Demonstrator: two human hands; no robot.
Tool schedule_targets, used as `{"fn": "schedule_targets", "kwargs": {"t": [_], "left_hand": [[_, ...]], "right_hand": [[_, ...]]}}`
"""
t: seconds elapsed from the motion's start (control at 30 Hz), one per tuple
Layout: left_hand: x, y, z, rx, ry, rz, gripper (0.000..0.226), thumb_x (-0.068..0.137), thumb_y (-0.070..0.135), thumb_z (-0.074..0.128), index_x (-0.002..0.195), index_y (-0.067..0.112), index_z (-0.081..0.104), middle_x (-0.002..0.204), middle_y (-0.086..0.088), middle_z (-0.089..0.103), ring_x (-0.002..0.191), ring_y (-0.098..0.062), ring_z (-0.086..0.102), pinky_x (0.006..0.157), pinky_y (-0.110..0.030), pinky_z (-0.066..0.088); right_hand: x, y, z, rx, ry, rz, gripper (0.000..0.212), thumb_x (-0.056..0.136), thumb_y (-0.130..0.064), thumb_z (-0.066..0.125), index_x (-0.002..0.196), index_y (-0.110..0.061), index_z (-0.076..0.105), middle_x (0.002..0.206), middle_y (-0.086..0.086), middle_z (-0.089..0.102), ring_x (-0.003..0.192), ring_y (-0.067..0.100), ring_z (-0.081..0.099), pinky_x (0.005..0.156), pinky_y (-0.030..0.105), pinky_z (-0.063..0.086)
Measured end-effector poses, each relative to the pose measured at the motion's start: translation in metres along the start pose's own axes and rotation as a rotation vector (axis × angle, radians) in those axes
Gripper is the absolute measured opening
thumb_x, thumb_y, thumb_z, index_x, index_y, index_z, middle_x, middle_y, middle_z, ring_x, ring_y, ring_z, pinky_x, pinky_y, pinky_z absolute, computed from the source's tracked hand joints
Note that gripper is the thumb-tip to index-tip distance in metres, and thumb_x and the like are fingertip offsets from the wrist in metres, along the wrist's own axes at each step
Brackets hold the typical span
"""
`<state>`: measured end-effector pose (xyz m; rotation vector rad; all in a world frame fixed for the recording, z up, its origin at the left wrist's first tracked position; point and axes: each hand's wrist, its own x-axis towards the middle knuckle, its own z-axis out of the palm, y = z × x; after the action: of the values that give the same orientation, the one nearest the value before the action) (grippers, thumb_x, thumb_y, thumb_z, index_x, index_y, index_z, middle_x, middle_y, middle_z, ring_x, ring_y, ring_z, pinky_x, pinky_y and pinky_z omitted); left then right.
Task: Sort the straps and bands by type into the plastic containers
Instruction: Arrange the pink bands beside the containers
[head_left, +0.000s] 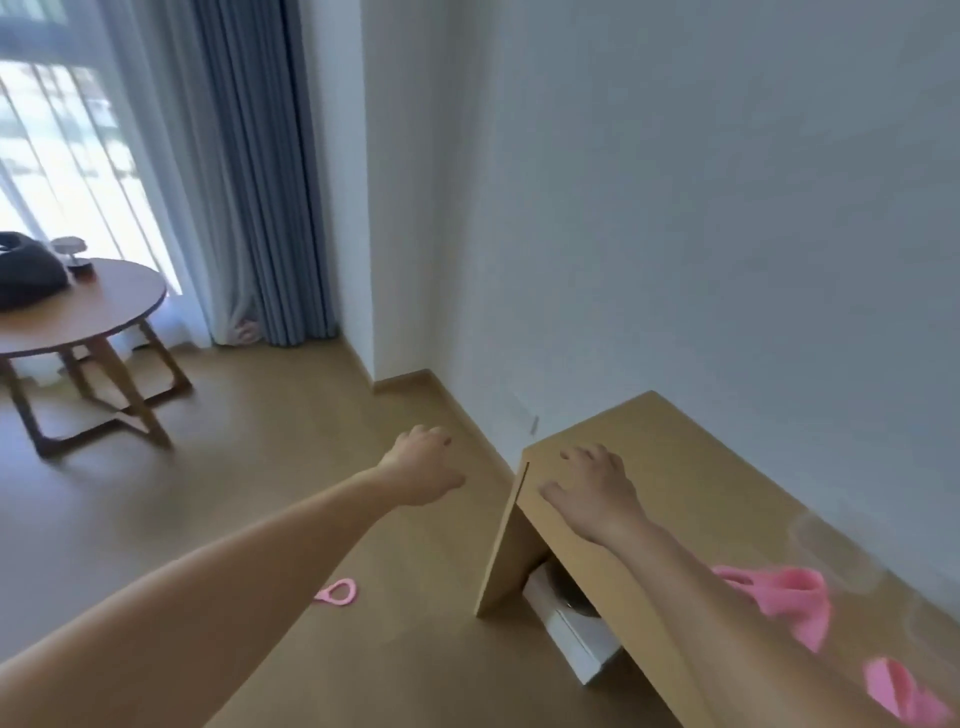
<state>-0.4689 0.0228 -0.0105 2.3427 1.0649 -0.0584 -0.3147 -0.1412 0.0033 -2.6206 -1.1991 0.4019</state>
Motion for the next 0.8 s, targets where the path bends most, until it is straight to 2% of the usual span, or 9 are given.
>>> {"fn": "schedule_targets", "kwargs": {"t": [0.23, 0.43, 0.63, 0.8], "left_hand": [[0.031, -0.11, -0.031, -0.061, 0.045, -0.26, 0.065, 0.086, 0.035, 0.065, 0.143, 0.014, 0.044, 0.143, -0.012, 0.042, 0.131, -0.029, 0.042, 0.106, -0.035, 0.039], [0.083, -0.18, -0.062, -0.099, 0.055, -0.463, 0.062, 0.088, 0.036, 0.065, 0.142, 0.012, 0.045, 0.144, -0.012, 0.044, 0.131, -0.029, 0.044, 0.106, -0.031, 0.038], [0.126, -0.246, -0.064, -0.176, 0.019, -0.609, 0.06, 0.089, 0.033, 0.065, 0.142, 0.012, 0.044, 0.146, -0.011, 0.043, 0.133, -0.026, 0.044, 0.106, -0.029, 0.037], [0.163, -0.318, -0.055, -0.283, -0.035, -0.672, 0.064, 0.088, 0.038, 0.066, 0.142, 0.013, 0.043, 0.145, -0.009, 0.043, 0.132, -0.024, 0.044, 0.107, -0.031, 0.037]], "right_hand": [[0.09, -0.098, 0.056, 0.033, -0.146, -0.238, 0.065, 0.094, -0.05, 0.048, 0.149, -0.018, 0.033, 0.153, 0.001, 0.028, 0.142, 0.022, 0.022, 0.113, 0.04, 0.032], [0.182, -0.16, 0.099, 0.037, -0.286, -0.337, 0.062, 0.095, -0.046, 0.052, 0.146, -0.014, 0.037, 0.151, 0.006, 0.031, 0.141, 0.025, 0.025, 0.115, 0.031, 0.022], [0.257, -0.215, 0.148, -0.028, -0.453, -0.388, 0.061, 0.094, -0.045, 0.052, 0.145, -0.014, 0.039, 0.148, 0.007, 0.035, 0.137, 0.027, 0.029, 0.113, 0.031, 0.024], [0.308, -0.262, 0.201, -0.113, -0.552, -0.388, 0.057, 0.093, -0.044, 0.053, 0.142, -0.018, 0.042, 0.147, 0.003, 0.037, 0.137, 0.023, 0.029, 0.111, 0.034, 0.031]]}}
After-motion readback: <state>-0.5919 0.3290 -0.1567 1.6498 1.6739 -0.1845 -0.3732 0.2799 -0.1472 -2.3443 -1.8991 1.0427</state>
